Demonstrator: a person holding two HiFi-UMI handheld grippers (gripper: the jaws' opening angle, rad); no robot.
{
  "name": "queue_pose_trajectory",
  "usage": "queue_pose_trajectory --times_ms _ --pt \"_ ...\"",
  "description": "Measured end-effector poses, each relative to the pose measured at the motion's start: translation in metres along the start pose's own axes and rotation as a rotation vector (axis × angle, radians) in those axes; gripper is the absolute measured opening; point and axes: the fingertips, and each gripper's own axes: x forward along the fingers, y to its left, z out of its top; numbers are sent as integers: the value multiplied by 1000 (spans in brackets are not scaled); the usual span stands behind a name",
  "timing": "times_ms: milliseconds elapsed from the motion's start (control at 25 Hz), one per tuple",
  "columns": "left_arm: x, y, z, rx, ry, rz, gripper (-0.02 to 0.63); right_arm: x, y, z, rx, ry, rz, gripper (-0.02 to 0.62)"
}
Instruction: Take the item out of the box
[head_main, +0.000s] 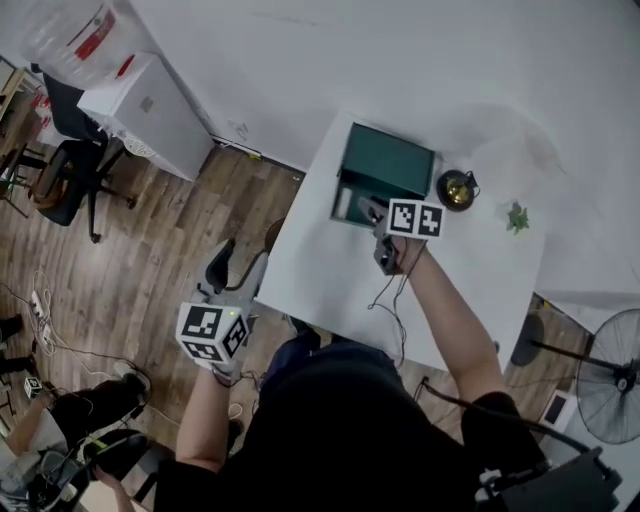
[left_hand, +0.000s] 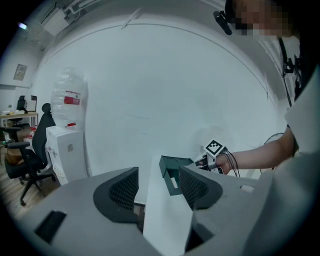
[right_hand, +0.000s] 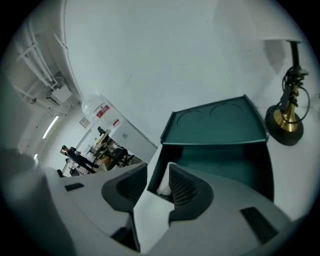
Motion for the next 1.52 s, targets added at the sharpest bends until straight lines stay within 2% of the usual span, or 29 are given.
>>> queue_pose_trajectory --times_ms 440,680,840,1080,1360,1520 --pt "-13 20 -22 -31 49 95 249 82 -25 -32 -79 360 -44 163" --pt "-20 25 -38 -58 79 120 247 97 -24 -50 -146 498 -43 164" --pt "-17 19 -38 -65 77 102 245 103 -26 -49 -203 535 -60 164" --pt "-15 9 -40 -86 81 85 242 102 -22 -52 -245 559 -20 138" --pt "-8 -6 -37 -66 87 56 239 80 -18 -43 -298 471 3 112" --pt "1 -25 -29 -42 81 15 238 55 -16 -27 -308 380 20 112"
